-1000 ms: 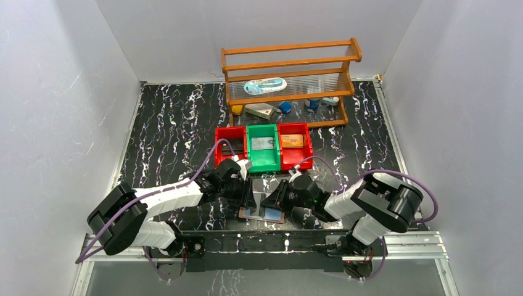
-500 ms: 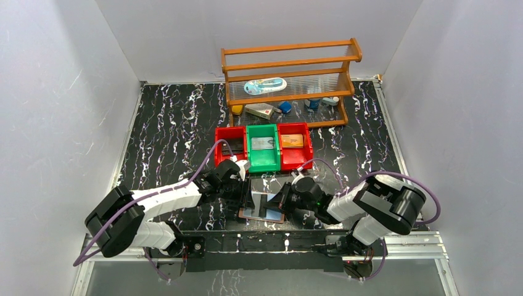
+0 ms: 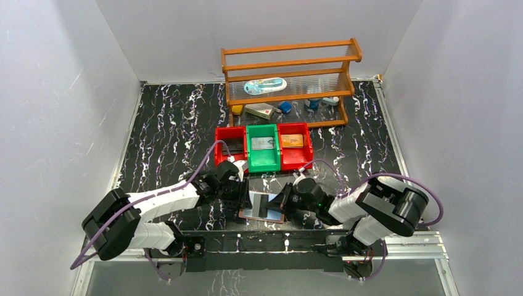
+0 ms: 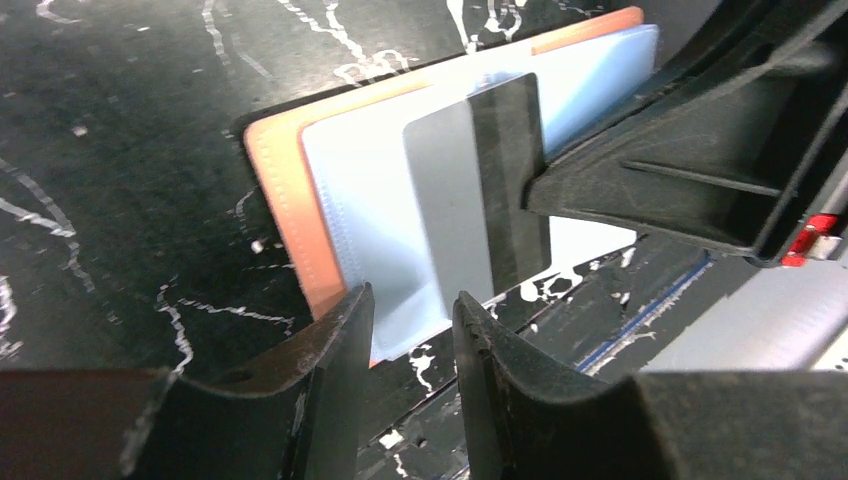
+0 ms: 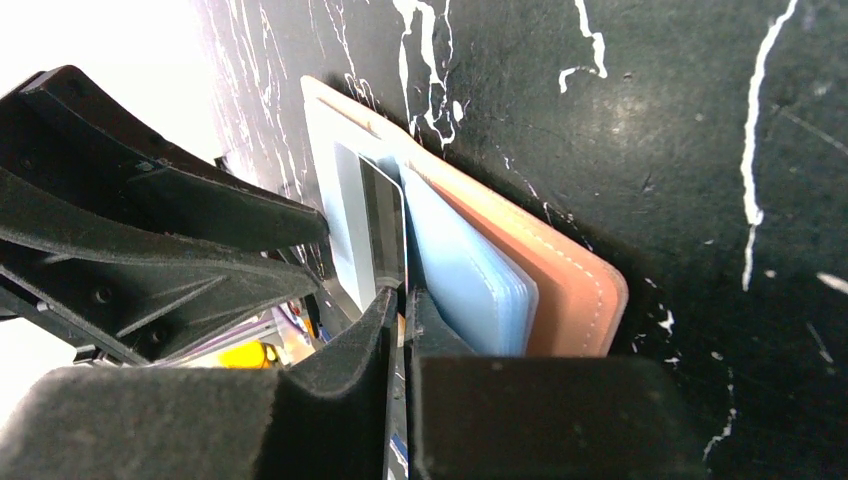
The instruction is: Take the credit cards out of the card holder
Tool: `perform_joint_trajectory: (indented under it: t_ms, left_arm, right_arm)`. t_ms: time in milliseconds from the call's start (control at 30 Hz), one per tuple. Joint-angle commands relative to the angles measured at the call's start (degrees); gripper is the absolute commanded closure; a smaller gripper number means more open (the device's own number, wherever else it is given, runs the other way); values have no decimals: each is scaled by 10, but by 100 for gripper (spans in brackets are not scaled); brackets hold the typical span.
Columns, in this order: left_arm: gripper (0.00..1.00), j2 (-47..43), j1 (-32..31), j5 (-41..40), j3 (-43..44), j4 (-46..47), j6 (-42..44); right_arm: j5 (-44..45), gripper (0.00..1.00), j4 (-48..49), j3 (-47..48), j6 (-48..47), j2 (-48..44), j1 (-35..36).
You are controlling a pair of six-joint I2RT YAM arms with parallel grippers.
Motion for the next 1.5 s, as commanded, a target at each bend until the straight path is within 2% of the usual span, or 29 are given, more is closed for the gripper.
perform_joint_trajectory:
  t_ms: [0, 500, 667, 800, 967, 1233, 1467]
  left_arm:
    - [66, -33, -2, -51, -8, -53, 6]
    - [67, -143, -5, -93, -26, -97, -16]
    - [64, -157, -4, -75, -24, -91, -16]
    - [62, -129, -5, -2, -10, -28, -2]
    - [62, -70, -5, -58, 36, -44, 31]
    - [64, -2, -4, -111, 33, -27, 22]
    - [67, 13, -4, -82, -30, 11, -30]
  right_arm:
    - [15, 87, -21, -2, -10, 7, 0]
    - [-7, 88, -214, 160, -150, 85, -10]
    - [-33, 87, -285, 214, -216, 99, -13]
    - [-52, 85, -270, 215, -211, 88, -12]
    - [-39, 82, -268, 206, -192, 76, -14]
    - [-48, 81, -238, 199, -168, 85, -14]
    - [-41, 69, -177, 167, -119, 64, -14]
